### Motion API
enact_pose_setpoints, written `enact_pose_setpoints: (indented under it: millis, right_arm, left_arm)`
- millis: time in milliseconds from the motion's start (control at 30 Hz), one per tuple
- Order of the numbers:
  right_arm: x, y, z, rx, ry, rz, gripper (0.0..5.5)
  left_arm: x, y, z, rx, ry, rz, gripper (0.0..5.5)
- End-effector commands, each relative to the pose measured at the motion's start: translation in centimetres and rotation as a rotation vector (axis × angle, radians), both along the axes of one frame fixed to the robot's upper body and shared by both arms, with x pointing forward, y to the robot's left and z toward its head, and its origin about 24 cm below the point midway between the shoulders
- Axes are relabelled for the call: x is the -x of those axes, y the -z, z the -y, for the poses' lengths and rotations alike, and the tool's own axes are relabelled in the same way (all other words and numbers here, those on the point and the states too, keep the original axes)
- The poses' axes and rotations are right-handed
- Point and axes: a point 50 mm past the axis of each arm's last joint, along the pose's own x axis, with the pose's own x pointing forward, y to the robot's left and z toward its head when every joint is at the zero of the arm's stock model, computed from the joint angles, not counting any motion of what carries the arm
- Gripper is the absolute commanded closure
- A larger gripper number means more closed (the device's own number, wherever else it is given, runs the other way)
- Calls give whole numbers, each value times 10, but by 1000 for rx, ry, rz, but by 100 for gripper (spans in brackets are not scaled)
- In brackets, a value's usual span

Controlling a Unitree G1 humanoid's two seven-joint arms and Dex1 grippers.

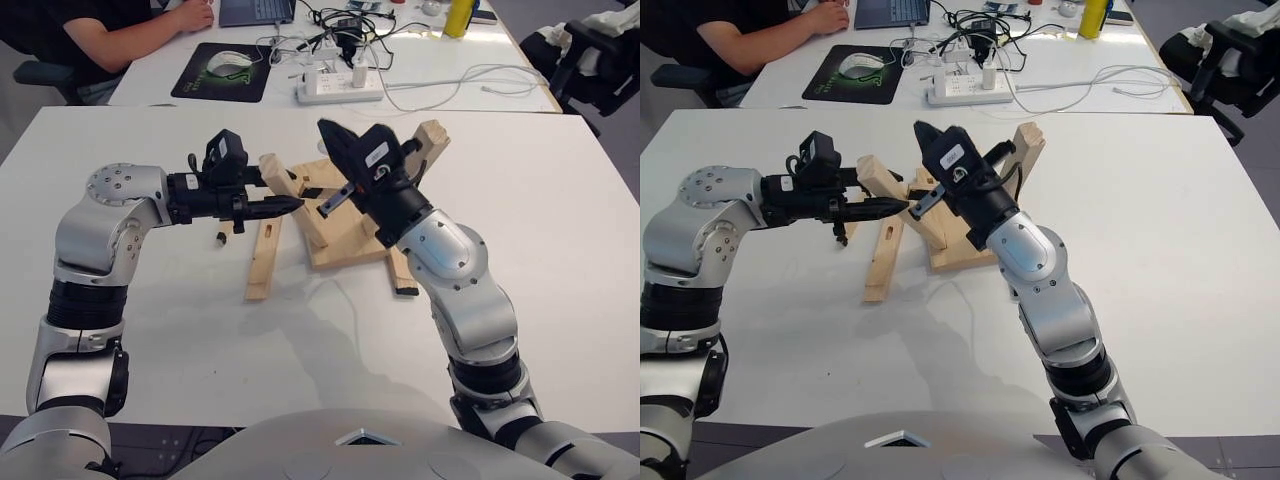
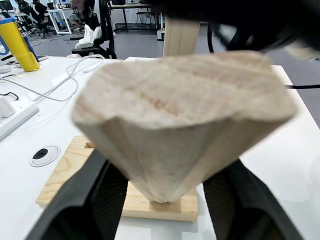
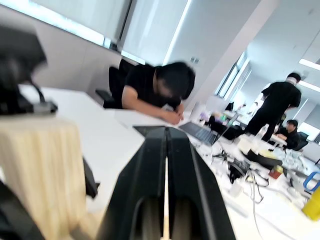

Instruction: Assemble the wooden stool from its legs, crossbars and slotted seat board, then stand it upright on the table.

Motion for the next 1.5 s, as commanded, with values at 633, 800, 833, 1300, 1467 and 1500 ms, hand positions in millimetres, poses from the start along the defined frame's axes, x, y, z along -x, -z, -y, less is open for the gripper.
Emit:
enact_pose_setpoints:
  millis: [633, 800, 833, 1300, 1467, 1500]
  right_arm:
    - [5, 35, 10, -25, 152, -91, 550]
    - [-2, 13, 14, -84, 217, 6, 550]
    - [-3, 7, 14, -95, 225, 31, 550]
    - [-1, 112, 14, 470, 176, -507, 550]
    - [-15, 70, 10, 337, 191, -350, 550]
    - [-20, 54, 9, 278, 206, -270, 550]
  left_arm:
    - [-14, 11, 34, -18, -64, -67, 342]
    - [-14, 10, 37, -11, -55, -74, 342]
    - [-14, 10, 38, -11, -54, -75, 342]
    - [-11, 10, 42, -11, -29, -84, 342]
    - [-12, 9, 40, -11, -41, -77, 342]
    - [-12, 9, 40, -10, -44, -76, 342]
